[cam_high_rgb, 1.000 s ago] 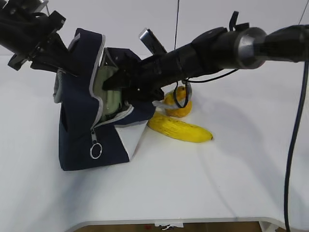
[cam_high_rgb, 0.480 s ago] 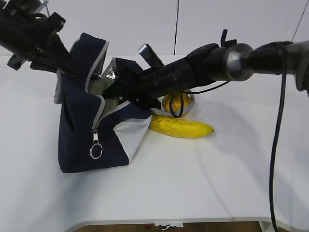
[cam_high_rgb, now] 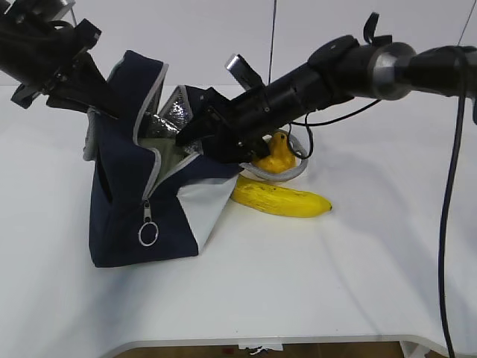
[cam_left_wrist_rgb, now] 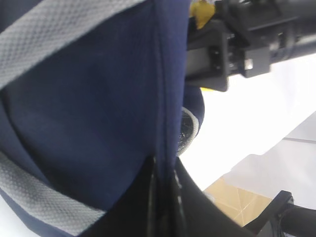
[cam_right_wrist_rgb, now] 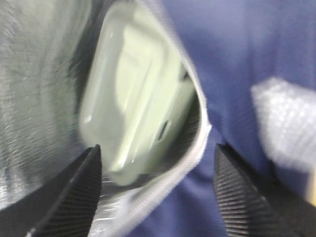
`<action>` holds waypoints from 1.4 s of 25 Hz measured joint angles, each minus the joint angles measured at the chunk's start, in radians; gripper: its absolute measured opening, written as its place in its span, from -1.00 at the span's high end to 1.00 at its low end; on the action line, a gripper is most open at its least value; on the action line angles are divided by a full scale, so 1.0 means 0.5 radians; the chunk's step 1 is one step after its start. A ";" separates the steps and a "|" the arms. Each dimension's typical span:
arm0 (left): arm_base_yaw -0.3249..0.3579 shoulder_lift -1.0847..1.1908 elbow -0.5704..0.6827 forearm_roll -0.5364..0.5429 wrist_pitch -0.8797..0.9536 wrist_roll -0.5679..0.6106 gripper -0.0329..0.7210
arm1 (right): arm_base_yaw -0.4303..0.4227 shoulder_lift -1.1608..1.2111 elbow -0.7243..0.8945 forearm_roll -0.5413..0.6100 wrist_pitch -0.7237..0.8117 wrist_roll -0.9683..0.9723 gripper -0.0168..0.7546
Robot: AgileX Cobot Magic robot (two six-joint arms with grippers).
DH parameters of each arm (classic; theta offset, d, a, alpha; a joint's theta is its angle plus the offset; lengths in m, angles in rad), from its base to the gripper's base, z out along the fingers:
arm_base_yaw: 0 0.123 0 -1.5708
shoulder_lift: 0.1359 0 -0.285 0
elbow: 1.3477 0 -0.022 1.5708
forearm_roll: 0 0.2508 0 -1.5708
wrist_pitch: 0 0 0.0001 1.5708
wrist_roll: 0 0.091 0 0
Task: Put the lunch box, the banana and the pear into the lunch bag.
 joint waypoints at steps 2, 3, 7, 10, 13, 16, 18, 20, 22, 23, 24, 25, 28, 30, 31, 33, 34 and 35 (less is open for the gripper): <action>0.000 0.000 0.000 0.000 0.000 0.000 0.91 | -0.004 0.007 -0.127 -0.208 0.112 0.106 -0.47; 0.000 0.000 0.000 0.004 0.000 0.000 0.91 | -0.004 0.007 -0.173 -0.264 0.163 0.147 -0.47; 0.000 0.000 0.000 0.026 0.000 0.000 0.91 | -0.004 0.016 -0.460 -0.574 0.282 0.306 -0.47; 0.000 0.000 0.000 0.035 0.000 0.000 0.91 | -0.004 -0.009 -0.547 -0.762 0.303 0.361 -0.47; 0.000 0.000 0.000 0.046 0.000 0.000 0.91 | 0.000 -0.078 -0.556 -0.867 0.303 0.370 -0.43; 0.000 0.000 0.000 0.053 0.008 0.000 0.91 | 0.027 -0.185 -0.556 -1.068 0.307 0.373 -0.41; 0.000 0.000 0.000 0.076 0.021 0.000 0.91 | 0.055 -0.291 -0.533 -1.214 0.307 0.386 -0.38; 0.000 0.000 -0.003 0.113 0.034 0.003 0.91 | 0.087 -0.411 -0.472 -1.328 0.312 0.389 -0.38; 0.000 0.000 -0.008 0.150 0.057 0.003 0.91 | 0.116 -0.536 -0.365 -1.418 0.312 0.391 -0.38; 0.000 0.000 -0.012 0.161 0.068 0.003 0.91 | 0.125 -0.604 -0.297 -1.485 0.315 0.391 -0.37; 0.000 0.000 -0.012 0.166 0.073 0.003 0.91 | 0.133 -0.673 -0.218 -1.534 0.319 0.394 -0.37; 0.000 0.000 -0.015 0.174 0.078 0.003 0.91 | 0.134 -0.730 -0.145 -1.580 0.319 0.394 -0.37; 0.000 0.000 -0.015 0.179 0.081 0.003 0.91 | 0.137 -0.911 0.135 -1.725 0.323 0.394 -0.37; 0.000 0.000 -0.015 0.187 0.082 0.003 0.91 | 0.137 -1.014 0.334 -1.779 0.325 0.345 -0.37; 0.000 0.000 -0.015 0.187 0.085 0.003 0.91 | 0.137 -1.050 0.421 -1.785 0.325 0.287 -0.37; 0.000 0.000 -0.015 0.188 0.085 0.003 0.91 | 0.137 -1.088 0.551 -1.793 0.325 0.141 -0.37; 0.000 0.000 -0.015 0.192 0.085 0.003 0.91 | 0.137 -1.090 0.603 -1.793 0.325 0.065 -0.36; 0.000 0.000 -0.015 0.192 0.085 0.003 0.91 | 0.137 -1.090 0.644 -1.795 0.325 -0.005 -0.36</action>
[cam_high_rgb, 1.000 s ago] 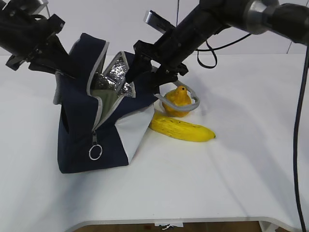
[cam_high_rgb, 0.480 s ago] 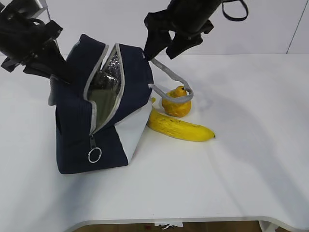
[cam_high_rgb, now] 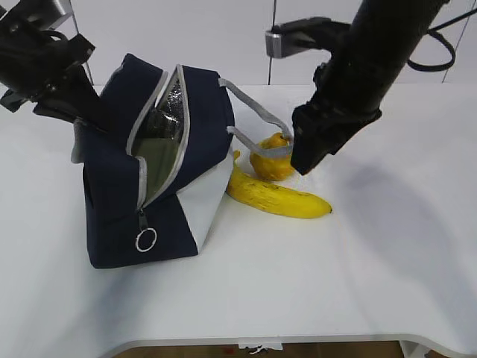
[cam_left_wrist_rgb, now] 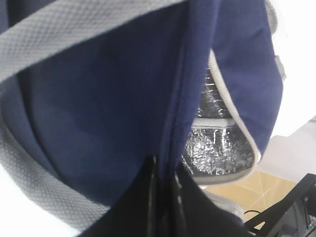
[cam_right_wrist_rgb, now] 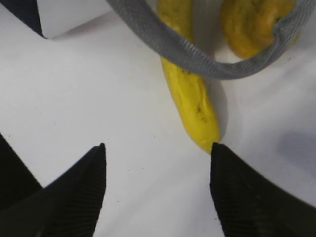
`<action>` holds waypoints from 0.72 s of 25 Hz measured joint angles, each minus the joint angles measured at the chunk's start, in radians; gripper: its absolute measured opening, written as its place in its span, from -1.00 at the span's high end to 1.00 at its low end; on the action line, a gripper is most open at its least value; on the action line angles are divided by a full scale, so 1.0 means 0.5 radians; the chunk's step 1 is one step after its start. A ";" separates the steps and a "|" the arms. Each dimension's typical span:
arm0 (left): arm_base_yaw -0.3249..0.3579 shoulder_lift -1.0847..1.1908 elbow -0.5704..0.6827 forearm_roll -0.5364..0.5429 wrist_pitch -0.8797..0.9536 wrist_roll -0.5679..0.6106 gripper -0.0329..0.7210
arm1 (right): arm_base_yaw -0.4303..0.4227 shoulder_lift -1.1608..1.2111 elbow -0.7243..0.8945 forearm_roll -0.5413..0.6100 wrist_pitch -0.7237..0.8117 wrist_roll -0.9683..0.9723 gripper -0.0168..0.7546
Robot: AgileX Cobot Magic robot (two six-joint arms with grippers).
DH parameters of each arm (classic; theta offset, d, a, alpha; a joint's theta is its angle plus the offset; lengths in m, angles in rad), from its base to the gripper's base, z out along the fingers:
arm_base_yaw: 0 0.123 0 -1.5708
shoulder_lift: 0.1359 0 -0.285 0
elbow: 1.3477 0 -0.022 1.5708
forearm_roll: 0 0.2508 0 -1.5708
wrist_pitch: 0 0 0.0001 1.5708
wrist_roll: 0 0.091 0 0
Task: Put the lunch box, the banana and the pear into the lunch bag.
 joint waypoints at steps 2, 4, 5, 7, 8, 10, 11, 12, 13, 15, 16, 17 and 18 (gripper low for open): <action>0.000 0.000 0.000 0.000 0.005 0.000 0.91 | 0.000 0.000 0.049 -0.003 -0.004 -0.105 -0.36; 0.000 0.000 0.000 0.001 0.005 0.000 0.91 | 0.000 0.000 0.069 -0.003 -0.071 -0.212 -0.36; 0.000 0.000 0.000 0.005 0.005 0.000 0.91 | 0.000 0.000 0.074 -0.005 -0.111 -0.255 -0.36; 0.000 0.000 0.000 0.005 0.005 0.000 0.91 | 0.000 0.005 0.077 -0.005 -0.202 -0.331 -0.36; 0.000 0.000 0.000 0.005 0.005 0.000 0.91 | 0.000 0.014 0.077 -0.005 -0.234 -0.357 -0.36; 0.000 0.000 0.000 0.005 0.005 0.000 0.91 | 0.000 0.051 0.077 -0.005 -0.257 -0.377 -0.36; 0.000 0.000 0.000 0.005 0.005 0.000 0.91 | 0.000 0.084 0.077 -0.005 -0.267 -0.385 -0.36; 0.000 0.000 0.000 0.006 0.005 0.000 0.91 | 0.000 0.104 0.077 -0.005 -0.270 -0.385 -0.36; 0.000 0.000 0.000 0.009 0.005 0.000 0.91 | 0.000 0.140 0.077 -0.005 -0.279 -0.388 -0.36; 0.000 0.000 0.000 0.009 0.009 0.000 0.91 | 0.000 0.193 0.078 -0.005 -0.293 -0.393 -0.36; 0.000 0.000 0.000 0.009 0.009 0.000 0.91 | 0.000 0.220 0.078 -0.005 -0.309 -0.393 -0.36; 0.000 0.000 0.000 0.009 0.009 0.000 0.91 | 0.000 0.241 0.078 -0.005 -0.326 -0.396 -0.36; 0.000 0.000 0.000 0.011 0.009 0.000 0.91 | 0.000 0.262 0.078 -0.008 -0.345 -0.396 -0.36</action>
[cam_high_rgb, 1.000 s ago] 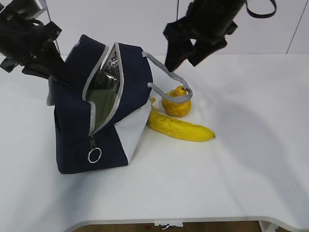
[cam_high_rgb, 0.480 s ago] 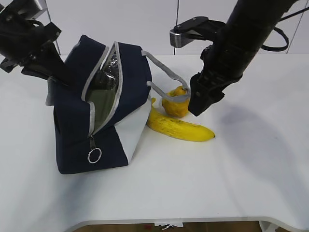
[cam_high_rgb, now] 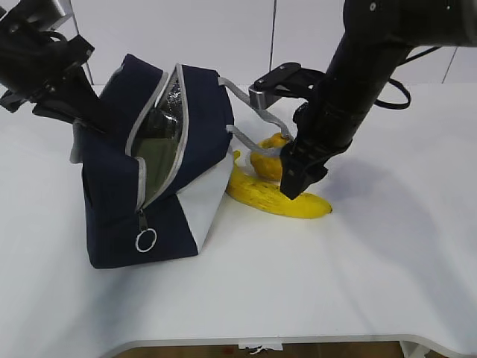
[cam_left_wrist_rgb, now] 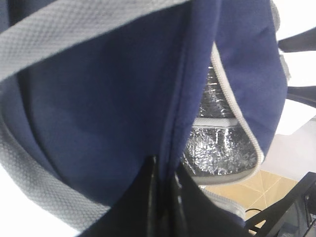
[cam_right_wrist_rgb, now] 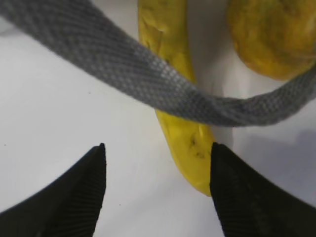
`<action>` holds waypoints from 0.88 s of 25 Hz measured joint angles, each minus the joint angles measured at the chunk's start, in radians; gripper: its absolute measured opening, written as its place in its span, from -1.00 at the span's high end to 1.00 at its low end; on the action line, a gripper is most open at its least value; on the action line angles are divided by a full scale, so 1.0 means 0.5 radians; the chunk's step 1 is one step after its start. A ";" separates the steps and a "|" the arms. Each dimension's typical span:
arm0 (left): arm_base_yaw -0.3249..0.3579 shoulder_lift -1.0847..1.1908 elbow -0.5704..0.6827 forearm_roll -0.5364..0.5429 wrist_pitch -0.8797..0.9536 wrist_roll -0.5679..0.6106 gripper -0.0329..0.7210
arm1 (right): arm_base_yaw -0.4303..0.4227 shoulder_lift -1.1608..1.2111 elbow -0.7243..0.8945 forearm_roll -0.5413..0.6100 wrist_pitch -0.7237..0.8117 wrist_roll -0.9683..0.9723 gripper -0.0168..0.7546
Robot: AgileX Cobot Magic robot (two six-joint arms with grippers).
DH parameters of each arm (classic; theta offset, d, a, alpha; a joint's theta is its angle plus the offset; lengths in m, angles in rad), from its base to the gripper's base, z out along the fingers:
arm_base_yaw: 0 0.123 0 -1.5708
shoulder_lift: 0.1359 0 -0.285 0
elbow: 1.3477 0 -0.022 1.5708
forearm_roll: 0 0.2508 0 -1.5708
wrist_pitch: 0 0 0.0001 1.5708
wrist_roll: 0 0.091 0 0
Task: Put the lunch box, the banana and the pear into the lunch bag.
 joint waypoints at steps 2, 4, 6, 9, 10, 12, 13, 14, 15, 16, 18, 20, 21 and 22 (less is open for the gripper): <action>0.000 0.000 0.000 0.007 0.004 0.000 0.91 | 0.000 0.036 0.000 -0.011 -0.031 -0.004 -0.36; 0.000 0.000 0.000 0.008 0.004 0.000 0.91 | 0.000 0.086 0.000 -0.035 -0.056 -0.004 -0.36; 0.000 0.000 0.000 0.013 0.004 0.000 0.91 | 0.000 0.125 0.000 -0.049 -0.089 -0.006 -0.36; 0.000 0.000 0.000 0.014 0.007 0.000 0.91 | 0.000 0.175 0.000 -0.057 -0.146 -0.008 -0.36; 0.000 0.000 0.000 0.018 0.007 0.000 0.91 | 0.000 0.184 0.000 -0.057 -0.151 -0.008 -0.36; 0.000 0.000 0.000 0.022 0.007 0.000 0.91 | 0.000 0.213 0.000 -0.057 -0.151 -0.008 -0.36; 0.000 0.000 0.000 0.022 0.007 0.000 0.91 | 0.000 0.225 0.000 -0.057 -0.151 -0.008 -0.36; 0.000 0.000 0.000 0.022 0.007 0.000 0.91 | 0.000 0.236 0.000 -0.062 -0.161 -0.011 -0.36; 0.000 0.000 0.000 0.022 0.007 0.000 0.91 | 0.000 0.245 0.000 -0.066 -0.165 -0.011 -0.36; 0.000 0.000 0.000 0.022 0.007 0.000 0.91 | 0.000 0.249 0.000 -0.067 -0.169 -0.011 -0.36; 0.000 0.000 0.000 0.022 0.008 0.000 0.91 | 0.000 0.257 0.000 -0.075 -0.179 -0.011 -0.31; 0.000 0.000 0.000 0.022 0.011 0.000 0.91 | 0.000 0.257 0.000 -0.075 -0.179 -0.011 -0.19; 0.000 0.000 0.000 0.022 0.011 0.000 0.91 | 0.000 0.257 0.000 -0.075 -0.179 -0.011 -0.12; 0.000 0.000 0.000 0.022 0.011 0.000 0.91 | 0.000 0.257 -0.003 -0.075 -0.182 -0.011 -0.02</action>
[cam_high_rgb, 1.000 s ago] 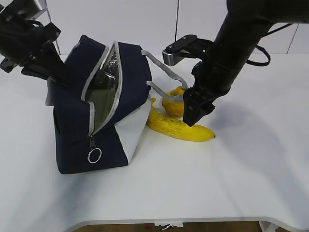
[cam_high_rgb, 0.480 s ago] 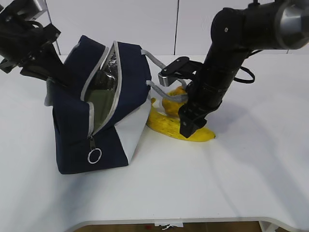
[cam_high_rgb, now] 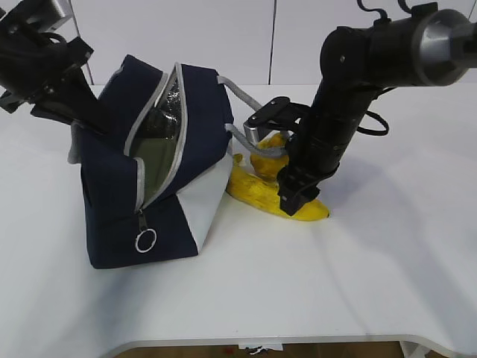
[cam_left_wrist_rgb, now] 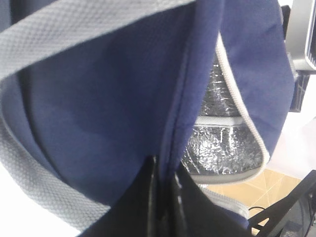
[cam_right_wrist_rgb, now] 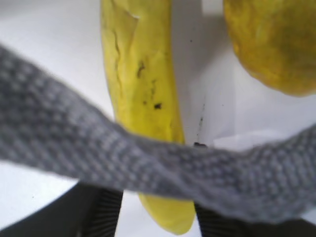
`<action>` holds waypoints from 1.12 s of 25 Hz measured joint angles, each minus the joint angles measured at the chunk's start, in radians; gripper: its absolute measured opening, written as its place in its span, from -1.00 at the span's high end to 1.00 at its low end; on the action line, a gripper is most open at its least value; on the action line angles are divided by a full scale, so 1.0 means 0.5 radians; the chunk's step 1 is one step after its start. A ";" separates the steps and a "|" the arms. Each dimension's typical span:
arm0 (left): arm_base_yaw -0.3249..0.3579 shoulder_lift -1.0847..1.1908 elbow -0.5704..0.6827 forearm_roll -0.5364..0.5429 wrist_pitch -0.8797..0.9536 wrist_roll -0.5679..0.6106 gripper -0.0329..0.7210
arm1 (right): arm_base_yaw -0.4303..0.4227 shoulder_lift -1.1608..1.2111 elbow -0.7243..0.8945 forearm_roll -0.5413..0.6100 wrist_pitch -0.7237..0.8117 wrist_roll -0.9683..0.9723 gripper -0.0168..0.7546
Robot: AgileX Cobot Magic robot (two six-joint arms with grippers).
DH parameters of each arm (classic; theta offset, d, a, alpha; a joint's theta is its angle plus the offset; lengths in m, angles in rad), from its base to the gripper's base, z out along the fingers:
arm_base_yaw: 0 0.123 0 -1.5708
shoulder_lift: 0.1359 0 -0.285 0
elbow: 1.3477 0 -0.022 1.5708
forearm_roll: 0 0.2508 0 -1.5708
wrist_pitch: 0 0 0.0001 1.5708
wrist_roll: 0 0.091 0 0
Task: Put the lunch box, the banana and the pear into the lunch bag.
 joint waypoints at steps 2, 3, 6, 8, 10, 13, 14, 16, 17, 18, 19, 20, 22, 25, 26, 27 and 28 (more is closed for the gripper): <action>0.000 0.000 0.000 0.000 0.000 0.000 0.91 | 0.000 0.001 0.000 0.000 0.000 0.000 0.11; 0.000 0.000 0.000 0.000 0.000 0.000 0.91 | 0.000 0.001 0.000 0.000 0.000 0.000 0.14; 0.000 0.000 0.000 0.000 0.000 0.000 0.91 | 0.000 0.004 -0.004 0.000 0.000 0.033 0.17; 0.000 0.000 0.000 0.000 0.000 0.000 0.91 | 0.000 0.004 -0.008 0.010 0.000 0.075 0.12; 0.000 0.000 0.000 0.000 0.000 0.000 0.91 | 0.000 0.009 -0.017 0.022 0.021 0.111 -0.03; 0.000 0.000 0.000 0.000 0.000 0.000 0.91 | 0.000 0.017 -0.024 0.033 0.034 0.141 -0.32; 0.000 0.000 0.000 0.000 0.000 0.000 0.91 | 0.000 0.021 -0.024 0.033 0.034 0.146 -0.38; 0.000 0.000 0.000 0.000 0.000 0.000 0.91 | 0.000 0.029 -0.024 0.033 0.030 0.146 -0.42; 0.000 0.000 0.000 0.000 0.000 0.000 0.91 | 0.000 0.029 -0.024 0.033 0.019 0.147 -0.43; 0.000 0.000 0.000 0.001 0.000 0.000 0.91 | 0.000 0.029 -0.024 0.033 0.009 0.151 -0.44; 0.000 0.000 0.000 0.005 0.000 0.000 0.91 | 0.000 0.029 -0.024 0.033 0.000 0.151 -0.44; 0.000 0.000 0.000 0.005 0.000 0.000 0.91 | 0.000 0.029 -0.024 0.033 -0.013 0.151 -0.44; 0.000 0.000 0.000 0.005 0.000 0.000 0.91 | 0.000 0.029 -0.024 0.033 -0.016 0.151 -0.44; 0.000 0.000 0.000 0.005 0.000 0.000 0.91 | 0.000 0.042 -0.024 0.033 -0.020 0.151 -0.44; 0.000 0.000 0.000 0.005 0.000 0.000 0.91 | 0.000 0.050 -0.024 0.033 -0.020 0.151 -0.44; 0.000 0.000 0.000 0.005 0.000 0.000 0.91 | 0.000 0.058 -0.024 0.033 -0.020 0.152 -0.44; 0.000 0.000 0.000 0.005 0.000 0.000 0.91 | 0.000 0.057 -0.024 0.033 -0.020 0.152 -0.44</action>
